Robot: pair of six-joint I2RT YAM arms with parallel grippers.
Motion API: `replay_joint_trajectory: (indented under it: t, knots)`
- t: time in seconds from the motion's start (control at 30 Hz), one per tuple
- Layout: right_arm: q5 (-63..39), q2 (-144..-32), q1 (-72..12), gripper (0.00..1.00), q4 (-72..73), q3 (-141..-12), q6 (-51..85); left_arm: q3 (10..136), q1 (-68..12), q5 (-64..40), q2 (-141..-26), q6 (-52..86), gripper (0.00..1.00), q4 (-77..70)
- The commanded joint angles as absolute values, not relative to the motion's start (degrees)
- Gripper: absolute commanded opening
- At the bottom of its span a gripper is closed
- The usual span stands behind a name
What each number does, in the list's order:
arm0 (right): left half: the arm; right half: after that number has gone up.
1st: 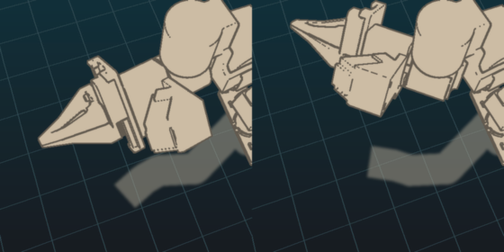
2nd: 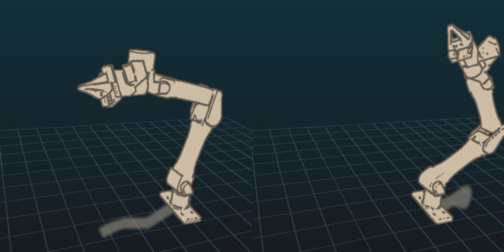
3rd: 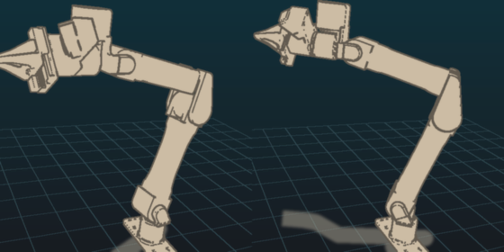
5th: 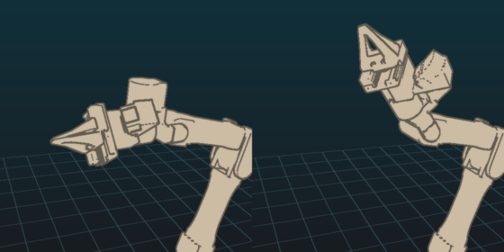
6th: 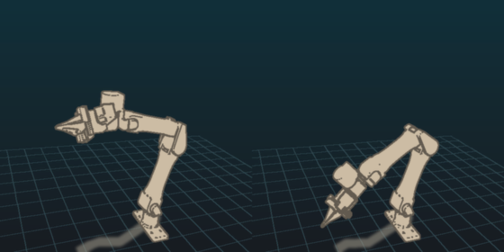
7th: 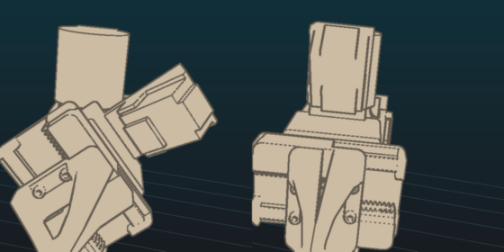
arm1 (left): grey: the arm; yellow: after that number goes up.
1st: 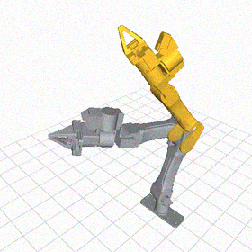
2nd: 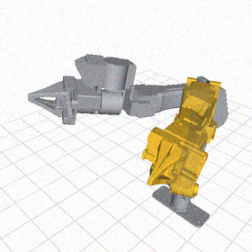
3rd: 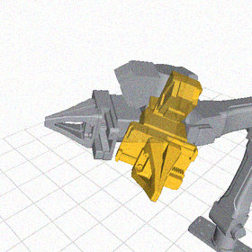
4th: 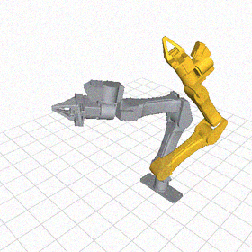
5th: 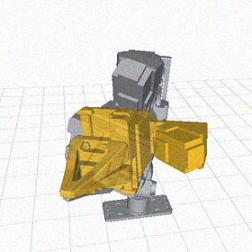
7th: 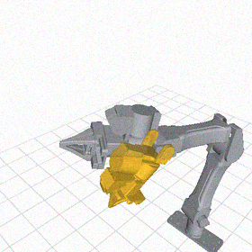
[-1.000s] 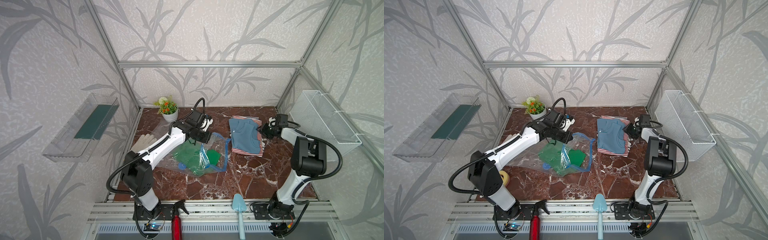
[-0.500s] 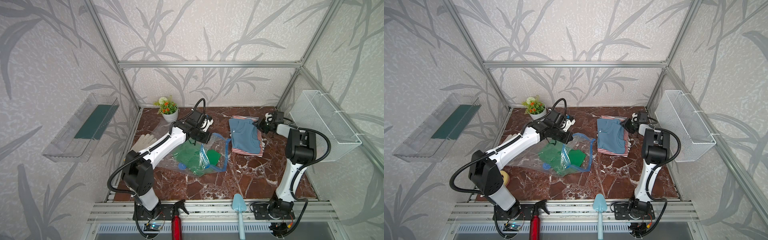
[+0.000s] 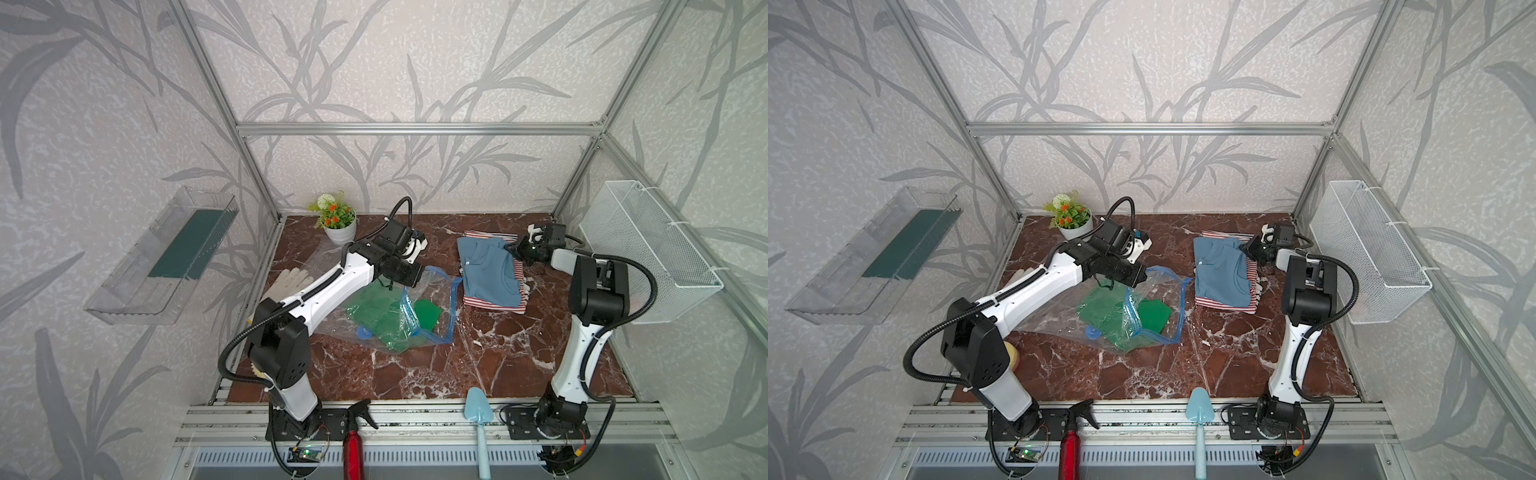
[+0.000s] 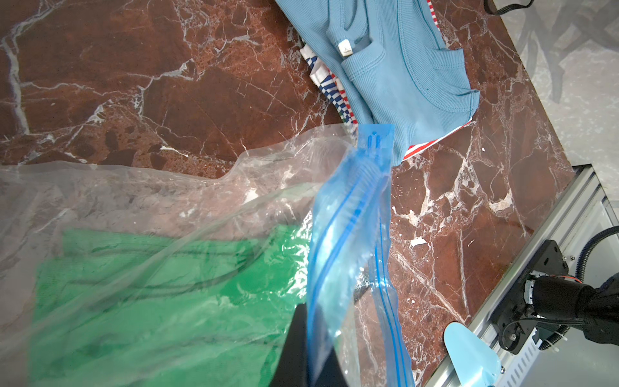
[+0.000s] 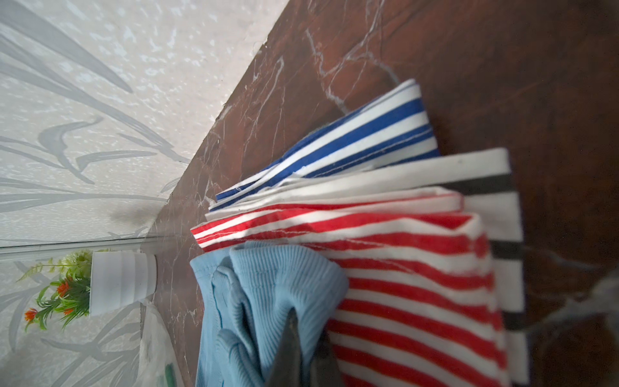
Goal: Take the tank top out of the vacuum bag
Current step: Adjust the tank top.
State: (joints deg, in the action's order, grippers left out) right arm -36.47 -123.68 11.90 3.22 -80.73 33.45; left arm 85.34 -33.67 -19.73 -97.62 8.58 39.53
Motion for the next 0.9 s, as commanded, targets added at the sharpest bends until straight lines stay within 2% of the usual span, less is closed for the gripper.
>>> replay_joint_trajectory:
  t: [0.0,0.53,0.73,0.83,0.87]
  knots:
    - [-36.01,-119.00,11.56,0.00,4.97,-80.09,32.76,87.11,-33.35,-19.79,-98.10,7.46,0.00,41.35]
    - [-23.78,-115.23,12.65,0.00,1.42,-79.64,28.85,87.54,-33.37,-19.83,-98.86,7.28,0.00,41.78]
    - [-22.40,-117.05,12.84,0.00,0.82,-81.01,27.71,87.80,-33.40,-19.85,-99.18,7.12,0.00,42.01]
    - [-22.96,-119.07,13.00,0.10,-1.70,-83.70,26.70,87.91,-33.40,-19.79,-99.26,7.12,0.00,42.12]
    - [-22.53,-119.09,12.96,0.20,-2.22,-84.13,26.18,87.89,-33.32,-19.86,-99.29,7.09,0.00,42.10]
